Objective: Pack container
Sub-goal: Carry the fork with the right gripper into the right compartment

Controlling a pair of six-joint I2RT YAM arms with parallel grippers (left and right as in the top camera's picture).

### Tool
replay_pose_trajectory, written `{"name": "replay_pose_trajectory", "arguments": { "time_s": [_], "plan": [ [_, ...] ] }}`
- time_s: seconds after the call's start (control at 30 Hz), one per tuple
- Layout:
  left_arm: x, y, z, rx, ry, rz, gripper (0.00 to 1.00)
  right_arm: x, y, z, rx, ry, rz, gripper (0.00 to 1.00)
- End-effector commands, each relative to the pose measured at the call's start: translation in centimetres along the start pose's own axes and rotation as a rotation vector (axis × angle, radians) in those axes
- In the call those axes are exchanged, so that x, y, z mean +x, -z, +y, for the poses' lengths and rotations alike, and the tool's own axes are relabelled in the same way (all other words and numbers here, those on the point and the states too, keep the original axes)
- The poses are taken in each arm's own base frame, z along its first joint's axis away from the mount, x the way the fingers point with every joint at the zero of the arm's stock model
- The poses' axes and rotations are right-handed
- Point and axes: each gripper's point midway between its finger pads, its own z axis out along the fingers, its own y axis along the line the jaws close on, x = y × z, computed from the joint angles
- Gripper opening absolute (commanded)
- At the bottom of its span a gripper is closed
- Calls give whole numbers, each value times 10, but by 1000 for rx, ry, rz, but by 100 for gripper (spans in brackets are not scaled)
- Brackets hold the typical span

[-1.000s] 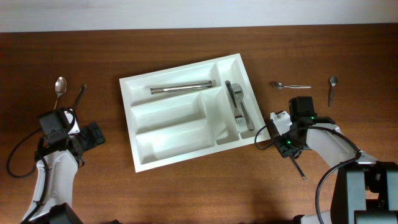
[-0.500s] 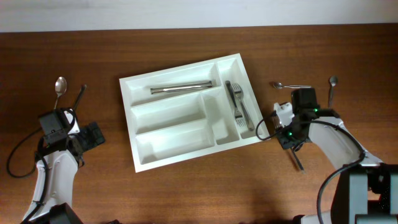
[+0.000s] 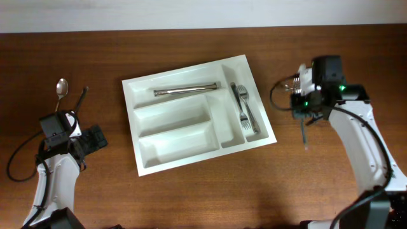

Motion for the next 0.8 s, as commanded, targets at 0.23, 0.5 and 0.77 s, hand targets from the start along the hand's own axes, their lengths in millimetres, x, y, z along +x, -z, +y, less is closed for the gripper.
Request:
{"name": "replay_pose_trajectory", "arguments": {
  "time_s": [0.23,0.5,0.77],
  "plan": [
    [-7,2,2,-5,-8,-12,99,-47,18,94,-178,101,-173,4],
    [-7,2,2,-5,-8,-12,99,-46,-52,115,-207,162,-92,4],
    [-7,2,2,-5,-8,-12,99,-24,-101,124,-242,161,25,4]
  ]
}}
